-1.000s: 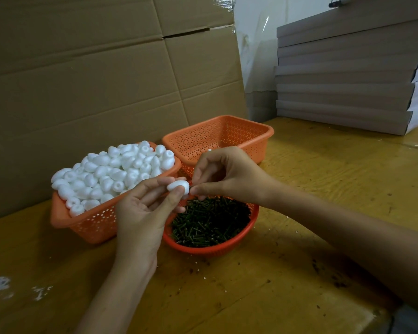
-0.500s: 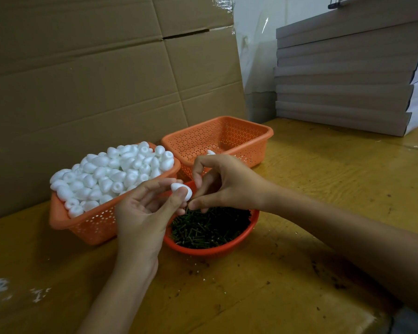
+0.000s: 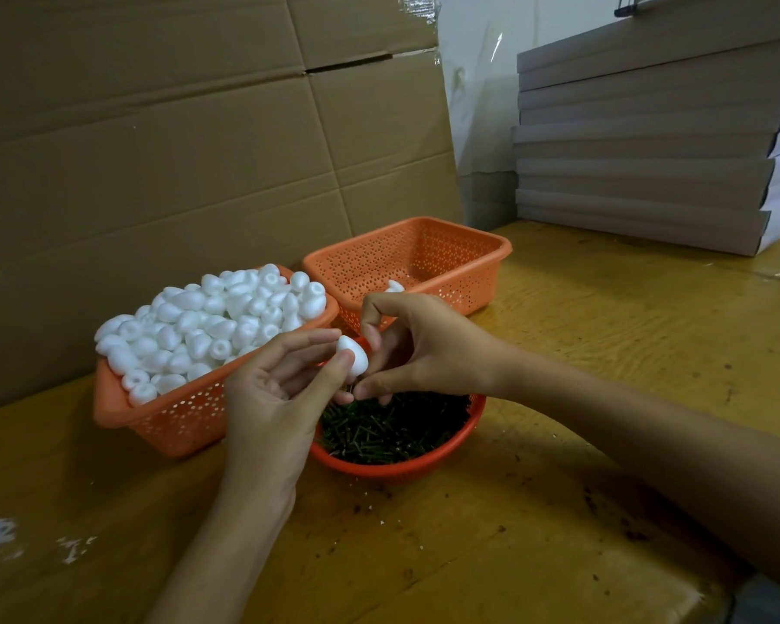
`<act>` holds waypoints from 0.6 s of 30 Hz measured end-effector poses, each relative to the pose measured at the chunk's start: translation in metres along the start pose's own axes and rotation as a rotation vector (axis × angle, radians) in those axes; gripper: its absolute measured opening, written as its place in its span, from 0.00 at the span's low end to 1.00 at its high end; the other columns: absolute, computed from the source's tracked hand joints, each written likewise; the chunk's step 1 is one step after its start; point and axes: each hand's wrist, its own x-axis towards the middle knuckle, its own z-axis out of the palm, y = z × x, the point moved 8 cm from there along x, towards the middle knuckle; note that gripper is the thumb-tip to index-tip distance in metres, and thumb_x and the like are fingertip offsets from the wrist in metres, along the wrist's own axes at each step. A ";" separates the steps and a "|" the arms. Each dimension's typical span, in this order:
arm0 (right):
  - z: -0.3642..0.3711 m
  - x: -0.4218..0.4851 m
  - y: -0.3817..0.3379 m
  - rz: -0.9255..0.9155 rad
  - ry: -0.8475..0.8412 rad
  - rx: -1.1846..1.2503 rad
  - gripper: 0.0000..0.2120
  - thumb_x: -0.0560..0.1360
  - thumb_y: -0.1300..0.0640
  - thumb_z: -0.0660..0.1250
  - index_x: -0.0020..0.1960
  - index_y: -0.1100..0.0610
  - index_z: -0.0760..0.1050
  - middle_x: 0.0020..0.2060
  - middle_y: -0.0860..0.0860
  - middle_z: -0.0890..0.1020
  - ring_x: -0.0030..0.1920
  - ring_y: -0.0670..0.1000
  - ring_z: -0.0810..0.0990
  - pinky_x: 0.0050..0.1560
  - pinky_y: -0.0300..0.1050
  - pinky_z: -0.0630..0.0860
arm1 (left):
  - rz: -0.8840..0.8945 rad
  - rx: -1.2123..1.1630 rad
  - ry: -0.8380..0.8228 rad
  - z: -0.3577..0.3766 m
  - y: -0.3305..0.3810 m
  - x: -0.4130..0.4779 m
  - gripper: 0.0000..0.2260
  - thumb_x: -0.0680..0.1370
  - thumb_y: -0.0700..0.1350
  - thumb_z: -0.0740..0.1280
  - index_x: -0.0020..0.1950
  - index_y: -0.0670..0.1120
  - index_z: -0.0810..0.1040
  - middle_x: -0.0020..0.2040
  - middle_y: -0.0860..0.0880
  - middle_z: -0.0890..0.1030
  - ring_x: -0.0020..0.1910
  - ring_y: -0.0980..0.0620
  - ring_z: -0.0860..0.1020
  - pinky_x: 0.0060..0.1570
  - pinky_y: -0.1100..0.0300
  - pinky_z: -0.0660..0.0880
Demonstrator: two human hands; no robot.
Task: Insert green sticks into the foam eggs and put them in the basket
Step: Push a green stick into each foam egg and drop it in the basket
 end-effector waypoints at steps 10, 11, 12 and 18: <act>-0.001 0.001 0.001 -0.007 0.010 -0.022 0.20 0.72 0.65 0.80 0.50 0.63 0.69 0.39 0.56 0.88 0.38 0.56 0.88 0.45 0.53 0.86 | 0.017 0.035 -0.011 0.001 0.001 -0.001 0.13 0.67 0.48 0.81 0.51 0.53 0.88 0.49 0.47 0.89 0.42 0.47 0.88 0.41 0.60 0.83; 0.000 0.001 0.001 -0.009 0.009 -0.023 0.19 0.72 0.65 0.80 0.50 0.63 0.69 0.39 0.56 0.88 0.38 0.56 0.88 0.45 0.54 0.86 | 0.014 0.037 -0.010 0.001 0.001 0.000 0.13 0.68 0.48 0.81 0.51 0.53 0.88 0.48 0.47 0.89 0.42 0.47 0.88 0.42 0.60 0.83; -0.001 0.001 0.001 -0.010 0.010 -0.023 0.19 0.72 0.65 0.80 0.50 0.63 0.69 0.39 0.56 0.88 0.38 0.56 0.88 0.45 0.55 0.86 | 0.010 0.039 -0.010 0.001 0.000 0.000 0.13 0.68 0.48 0.81 0.51 0.53 0.88 0.49 0.47 0.89 0.43 0.47 0.88 0.42 0.60 0.83; -0.003 0.000 0.003 0.011 0.032 0.021 0.18 0.72 0.65 0.80 0.51 0.64 0.70 0.39 0.57 0.88 0.39 0.56 0.89 0.45 0.59 0.86 | -0.011 0.030 0.001 -0.002 -0.005 0.001 0.12 0.75 0.38 0.78 0.52 0.53 0.88 0.51 0.49 0.89 0.47 0.47 0.88 0.46 0.61 0.84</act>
